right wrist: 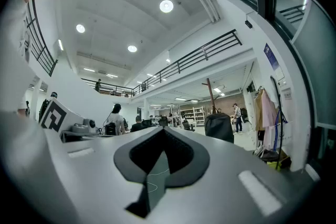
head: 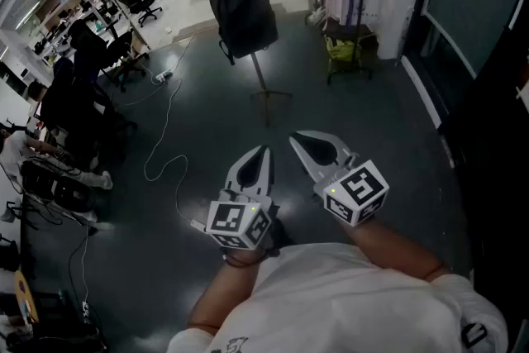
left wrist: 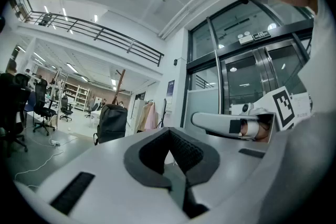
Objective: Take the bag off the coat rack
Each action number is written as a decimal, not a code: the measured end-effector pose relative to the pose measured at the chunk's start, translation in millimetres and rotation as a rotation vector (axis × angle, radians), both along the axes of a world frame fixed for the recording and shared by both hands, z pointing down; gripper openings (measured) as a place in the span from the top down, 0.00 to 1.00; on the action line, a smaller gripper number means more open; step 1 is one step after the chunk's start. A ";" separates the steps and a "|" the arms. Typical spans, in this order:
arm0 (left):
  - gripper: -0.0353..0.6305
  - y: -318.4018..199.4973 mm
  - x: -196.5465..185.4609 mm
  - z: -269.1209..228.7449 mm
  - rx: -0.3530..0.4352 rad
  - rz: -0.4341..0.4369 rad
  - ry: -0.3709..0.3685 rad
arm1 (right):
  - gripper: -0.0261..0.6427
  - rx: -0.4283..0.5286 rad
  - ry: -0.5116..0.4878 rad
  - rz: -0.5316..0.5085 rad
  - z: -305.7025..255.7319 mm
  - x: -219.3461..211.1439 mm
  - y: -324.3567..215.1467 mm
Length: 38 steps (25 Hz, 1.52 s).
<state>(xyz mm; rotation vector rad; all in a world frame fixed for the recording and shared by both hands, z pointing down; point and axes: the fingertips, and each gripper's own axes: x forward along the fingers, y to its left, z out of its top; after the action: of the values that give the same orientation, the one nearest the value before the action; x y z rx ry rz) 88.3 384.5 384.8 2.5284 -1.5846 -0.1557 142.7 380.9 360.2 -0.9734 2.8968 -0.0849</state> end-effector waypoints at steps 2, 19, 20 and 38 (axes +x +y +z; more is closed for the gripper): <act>0.94 -8.1 -5.9 -1.2 0.001 0.000 -0.001 | 0.96 0.003 0.001 0.001 -2.9 -6.0 -7.0; 0.94 -129.9 -93.8 7.6 -0.011 0.045 0.002 | 0.96 0.004 -0.022 0.006 -1.4 -100.1 -123.0; 0.94 -140.6 -101.7 4.8 -0.008 0.050 -0.009 | 0.96 0.006 -0.024 0.010 -3.8 -108.7 -133.3; 0.94 -242.4 -183.1 5.1 -0.047 0.201 0.015 | 0.96 -0.037 -0.022 0.061 -5.1 -204.2 -237.3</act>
<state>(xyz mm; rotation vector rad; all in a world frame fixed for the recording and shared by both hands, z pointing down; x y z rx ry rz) -94.7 142.1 389.9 2.6232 -1.3024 -0.1122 -61.5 143.6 355.0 -1.0595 2.8523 -0.1454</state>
